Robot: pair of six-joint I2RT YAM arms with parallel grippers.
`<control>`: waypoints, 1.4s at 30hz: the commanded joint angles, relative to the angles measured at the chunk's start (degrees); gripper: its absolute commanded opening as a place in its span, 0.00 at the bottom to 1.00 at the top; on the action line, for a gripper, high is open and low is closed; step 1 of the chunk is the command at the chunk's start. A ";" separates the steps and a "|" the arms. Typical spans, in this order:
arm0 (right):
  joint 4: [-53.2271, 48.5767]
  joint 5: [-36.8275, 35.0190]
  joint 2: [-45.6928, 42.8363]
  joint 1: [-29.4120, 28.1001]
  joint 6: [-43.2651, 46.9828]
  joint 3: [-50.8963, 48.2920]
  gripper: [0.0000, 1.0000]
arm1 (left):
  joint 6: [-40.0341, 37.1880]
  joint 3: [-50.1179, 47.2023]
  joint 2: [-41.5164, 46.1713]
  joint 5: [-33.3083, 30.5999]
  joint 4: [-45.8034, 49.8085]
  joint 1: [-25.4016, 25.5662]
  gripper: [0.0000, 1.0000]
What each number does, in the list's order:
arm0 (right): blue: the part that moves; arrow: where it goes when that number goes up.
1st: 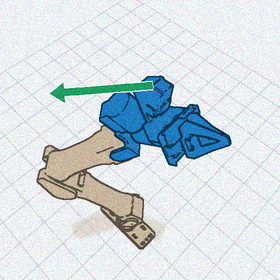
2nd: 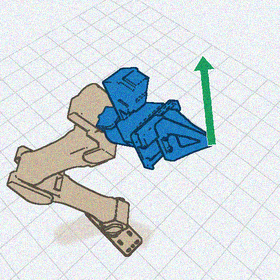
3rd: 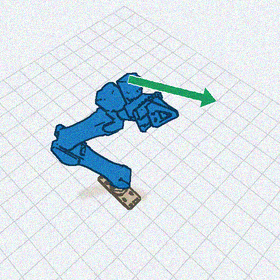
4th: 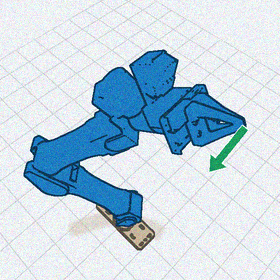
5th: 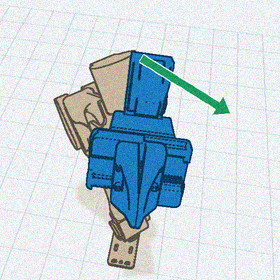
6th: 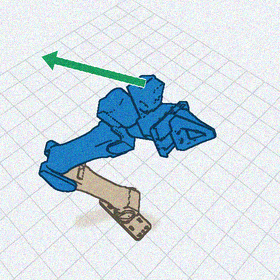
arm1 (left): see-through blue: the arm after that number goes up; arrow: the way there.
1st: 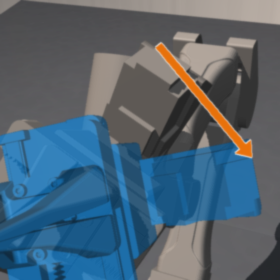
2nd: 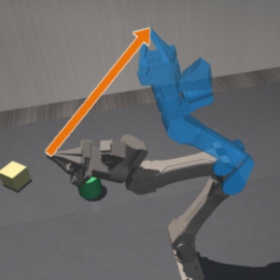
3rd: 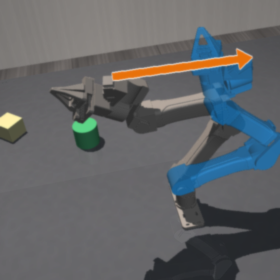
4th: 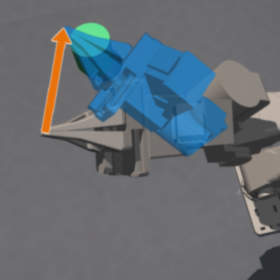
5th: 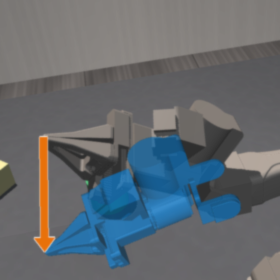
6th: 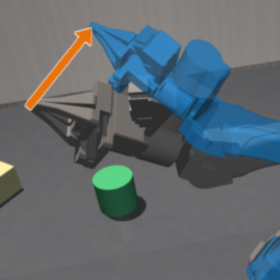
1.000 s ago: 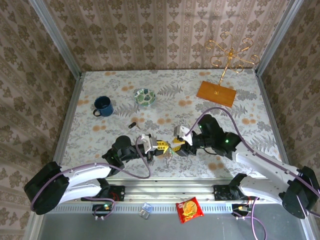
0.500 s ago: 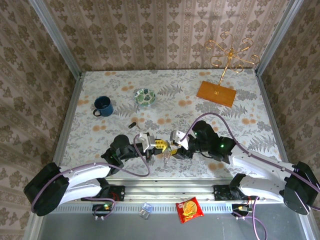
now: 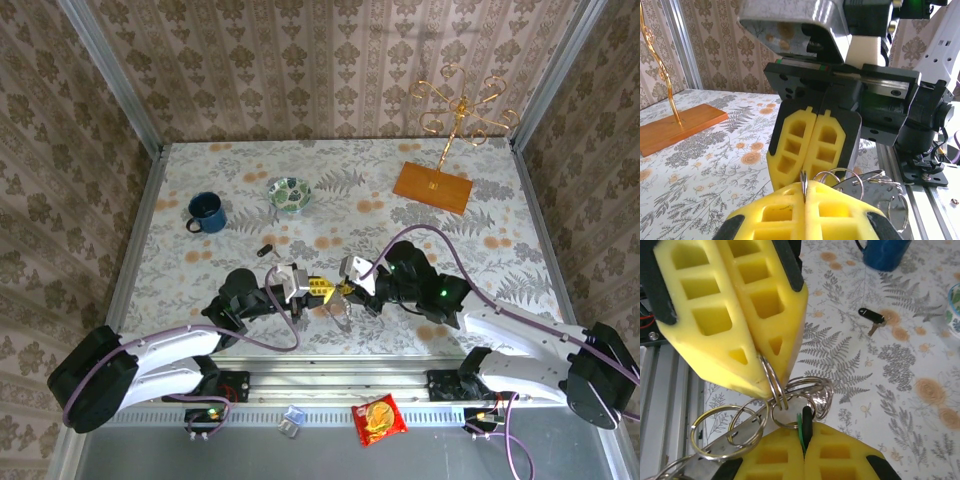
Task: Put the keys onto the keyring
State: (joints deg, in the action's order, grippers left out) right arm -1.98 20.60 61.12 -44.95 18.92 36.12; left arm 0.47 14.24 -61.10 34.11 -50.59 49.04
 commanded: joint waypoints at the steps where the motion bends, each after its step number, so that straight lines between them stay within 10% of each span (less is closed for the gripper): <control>1: -2.12 -2.63 -2.64 -0.14 2.09 1.25 0.00 | -0.19 0.33 1.95 0.83 -0.51 -0.26 0.00; 15: -8.96 -2.48 -4.44 -0.07 4.86 6.57 0.00 | -5.08 2.84 3.77 -0.42 11.01 -0.26 0.00; 22: -12.61 -5.41 -4.13 -0.10 6.23 7.78 0.00 | -6.28 1.46 6.42 -4.79 9.83 -0.27 0.45; 30: -15.91 -6.78 -3.51 -0.09 7.54 9.82 0.00 | -4.66 -0.33 17.73 -31.12 14.23 -0.46 0.64; 42: -5.07 1.39 5.69 -5.86 1.47 17.25 0.00 | 2.23 -0.14 29.46 -58.47 26.73 -3.84 0.68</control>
State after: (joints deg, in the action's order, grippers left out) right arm -14.39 18.02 64.77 -48.93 23.83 50.22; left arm -1.28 13.87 -33.80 -14.09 -28.38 46.09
